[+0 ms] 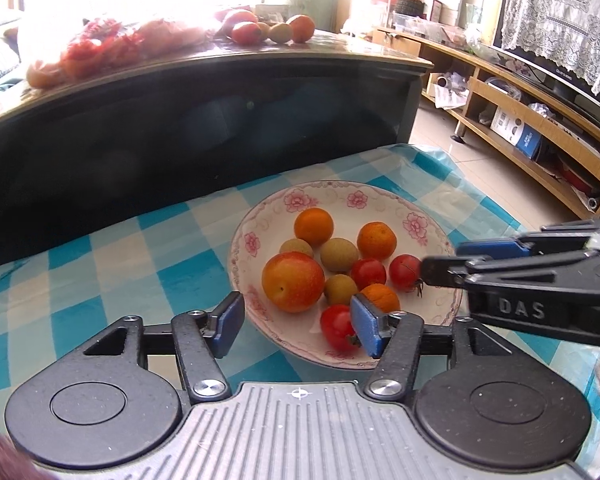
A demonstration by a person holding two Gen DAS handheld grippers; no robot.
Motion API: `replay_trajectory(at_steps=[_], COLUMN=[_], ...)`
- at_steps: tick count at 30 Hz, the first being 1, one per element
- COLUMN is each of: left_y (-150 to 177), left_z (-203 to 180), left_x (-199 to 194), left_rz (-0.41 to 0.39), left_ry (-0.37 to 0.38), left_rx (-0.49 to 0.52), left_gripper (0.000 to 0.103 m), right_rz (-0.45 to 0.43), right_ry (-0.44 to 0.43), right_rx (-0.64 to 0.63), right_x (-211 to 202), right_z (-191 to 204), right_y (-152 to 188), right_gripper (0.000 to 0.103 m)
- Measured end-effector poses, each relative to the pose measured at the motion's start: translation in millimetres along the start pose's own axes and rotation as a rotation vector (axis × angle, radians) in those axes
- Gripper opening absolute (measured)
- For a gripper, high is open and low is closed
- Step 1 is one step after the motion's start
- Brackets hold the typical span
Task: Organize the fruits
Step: 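Withdraw both open tools up and away from the plate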
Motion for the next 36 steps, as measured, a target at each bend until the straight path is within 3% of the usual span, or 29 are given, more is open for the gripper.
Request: replay_trajectory(at_steps=[19, 36], left_y=[20, 46], left_z=[2, 7], left_x=[-30, -57], left_rz=[-0.013, -0.036], left_ry=[-0.028, -0.105], left_rx=[0.016, 0.033], left_gripper=[0.082, 0.094], right_rz=[0.035, 0.064], right_ry=[0.031, 0.037], right_rx=[0.003, 0.035], right_x=[-40, -73], right_z=[13, 31], right_y=[29, 59], right_gripper=[0.042, 0.046])
Point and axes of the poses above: each gripper's, at about its wrist camera, not at the fingertips, and x roughly the way its jaws point, z to its left, y to its underside, the point moved 8 cm from there along x, roughly the way its jaws point, and after that the axes turned 15 degrees about -x, right-handed, at the moved point
